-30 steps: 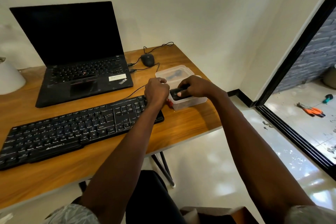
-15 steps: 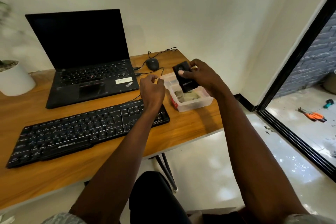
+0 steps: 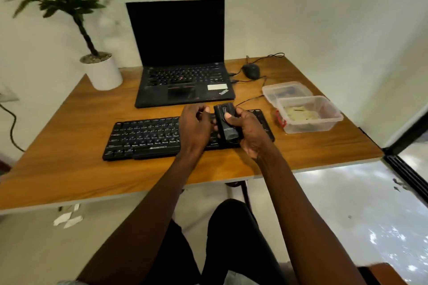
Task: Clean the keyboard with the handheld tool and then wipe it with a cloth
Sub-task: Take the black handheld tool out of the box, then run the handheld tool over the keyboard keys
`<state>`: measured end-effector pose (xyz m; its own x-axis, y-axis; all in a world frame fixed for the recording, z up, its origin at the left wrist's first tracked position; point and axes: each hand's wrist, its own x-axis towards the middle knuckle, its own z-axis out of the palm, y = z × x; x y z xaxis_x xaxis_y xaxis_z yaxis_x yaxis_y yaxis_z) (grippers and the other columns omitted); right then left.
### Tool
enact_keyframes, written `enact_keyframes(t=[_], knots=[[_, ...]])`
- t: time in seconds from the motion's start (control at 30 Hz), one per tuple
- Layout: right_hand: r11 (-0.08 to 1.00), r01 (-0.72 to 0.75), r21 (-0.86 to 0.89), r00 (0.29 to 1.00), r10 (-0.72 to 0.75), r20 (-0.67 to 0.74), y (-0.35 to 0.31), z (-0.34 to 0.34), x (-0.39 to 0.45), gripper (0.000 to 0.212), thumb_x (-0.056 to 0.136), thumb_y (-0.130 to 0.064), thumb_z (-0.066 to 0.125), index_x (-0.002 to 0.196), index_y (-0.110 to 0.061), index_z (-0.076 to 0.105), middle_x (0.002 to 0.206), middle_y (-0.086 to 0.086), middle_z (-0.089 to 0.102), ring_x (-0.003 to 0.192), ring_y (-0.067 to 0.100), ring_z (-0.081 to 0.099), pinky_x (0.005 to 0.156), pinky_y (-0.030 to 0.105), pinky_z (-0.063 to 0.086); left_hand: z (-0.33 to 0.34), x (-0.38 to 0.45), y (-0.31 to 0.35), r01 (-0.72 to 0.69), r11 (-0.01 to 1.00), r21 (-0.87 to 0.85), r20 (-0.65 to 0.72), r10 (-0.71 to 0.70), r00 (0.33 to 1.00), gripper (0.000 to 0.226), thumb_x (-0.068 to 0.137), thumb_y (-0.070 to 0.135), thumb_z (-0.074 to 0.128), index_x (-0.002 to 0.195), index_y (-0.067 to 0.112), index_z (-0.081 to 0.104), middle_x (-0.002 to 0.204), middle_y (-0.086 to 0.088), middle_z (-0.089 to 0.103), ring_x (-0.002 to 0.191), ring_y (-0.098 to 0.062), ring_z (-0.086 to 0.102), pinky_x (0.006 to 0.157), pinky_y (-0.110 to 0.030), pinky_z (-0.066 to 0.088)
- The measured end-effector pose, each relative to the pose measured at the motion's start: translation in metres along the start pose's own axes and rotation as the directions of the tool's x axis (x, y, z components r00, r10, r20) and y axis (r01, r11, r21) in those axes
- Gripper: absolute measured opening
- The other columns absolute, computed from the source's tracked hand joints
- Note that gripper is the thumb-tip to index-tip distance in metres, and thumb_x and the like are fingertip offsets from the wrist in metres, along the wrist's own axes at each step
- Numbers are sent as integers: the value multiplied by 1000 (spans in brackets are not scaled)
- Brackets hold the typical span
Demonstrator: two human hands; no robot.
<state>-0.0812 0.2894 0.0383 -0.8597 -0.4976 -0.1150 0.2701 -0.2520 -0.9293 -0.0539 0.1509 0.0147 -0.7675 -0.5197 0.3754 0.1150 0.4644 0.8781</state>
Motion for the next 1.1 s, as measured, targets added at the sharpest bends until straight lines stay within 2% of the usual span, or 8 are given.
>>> enact_keyframes(t=[0.2, 0.43, 0.6, 0.77, 0.87, 0.93, 1.0, 1.1], knots=[[983, 66, -171, 997, -73, -31, 25, 18, -4, 24, 96, -17, 56, 120, -14, 57, 96, 18, 69, 76, 26, 65, 63, 35, 53, -26, -7, -17, -102, 990, 98, -68, 109, 992, 10, 95, 18, 55, 97, 15, 64, 94, 1, 59, 83, -8, 53, 72, -21, 45], [910, 169, -378, 970, -221, -98, 20, 20, -13, 26, 96, -28, 59, 110, -7, 63, 83, 20, 70, 58, 25, 63, 49, 31, 53, -28, -10, -22, -180, 975, 128, -129, 197, 972, 15, 94, 15, 56, 99, 8, 67, 96, -3, 61, 85, -11, 56, 73, -21, 47], [875, 178, -450, 959, -257, -119, 18, 24, -17, 23, 93, -32, 62, 104, -12, 66, 81, 15, 72, 55, 17, 66, 45, 26, 52, -29, -12, -22, -201, 970, 134, -171, 222, 960, 14, 94, 12, 56, 99, 6, 68, 95, -4, 61, 83, -9, 54, 70, -9, 41], [906, 46, -421, 979, -123, -159, 19, 28, -13, 40, 90, -37, 65, 117, -12, 50, 93, 14, 72, 69, 26, 70, 55, 33, 57, -39, -12, -28, -183, 973, 140, -173, 206, 963, 15, 93, 14, 57, 99, 7, 68, 97, -3, 62, 85, -9, 56, 71, -12, 44], [898, -31, -439, 991, -28, -127, 14, 30, -8, 46, 88, -20, 67, 122, -16, 37, 111, 10, 61, 90, 23, 67, 73, 36, 57, -56, -4, -28, -130, 984, 120, -174, 150, 973, 11, 93, 15, 58, 97, 11, 68, 94, 0, 61, 83, -10, 56, 71, -20, 47], [869, 0, -494, 997, -39, -70, 9, 37, -2, 44, 83, -9, 66, 119, -17, 42, 114, 7, 57, 96, 23, 63, 80, 37, 55, -78, 9, -29, -45, 994, 104, -161, 61, 985, 11, 93, 18, 60, 99, 14, 67, 95, 2, 62, 83, -9, 56, 70, -15, 46], [855, 51, -516, 996, -80, -34, 4, 49, 7, 40, 80, -4, 67, 114, -17, 53, 114, 6, 60, 94, 23, 64, 74, 35, 55, -107, 31, -37, 32, 993, 115, -125, -18, 992, 16, 93, 21, 62, 105, 13, 68, 99, 4, 64, 88, -6, 57, 68, -5, 40], [877, 118, -465, 986, -158, -49, -1, 68, 28, 39, 79, -4, 73, 112, -13, 54, 102, 10, 68, 79, 23, 68, 62, 31, 53, -155, 61, -59, 93, 988, 127, -105, -80, 991, 21, 92, 21, 64, 109, 13, 72, 105, 4, 69, 97, -7, 62, 82, -15, 45]])
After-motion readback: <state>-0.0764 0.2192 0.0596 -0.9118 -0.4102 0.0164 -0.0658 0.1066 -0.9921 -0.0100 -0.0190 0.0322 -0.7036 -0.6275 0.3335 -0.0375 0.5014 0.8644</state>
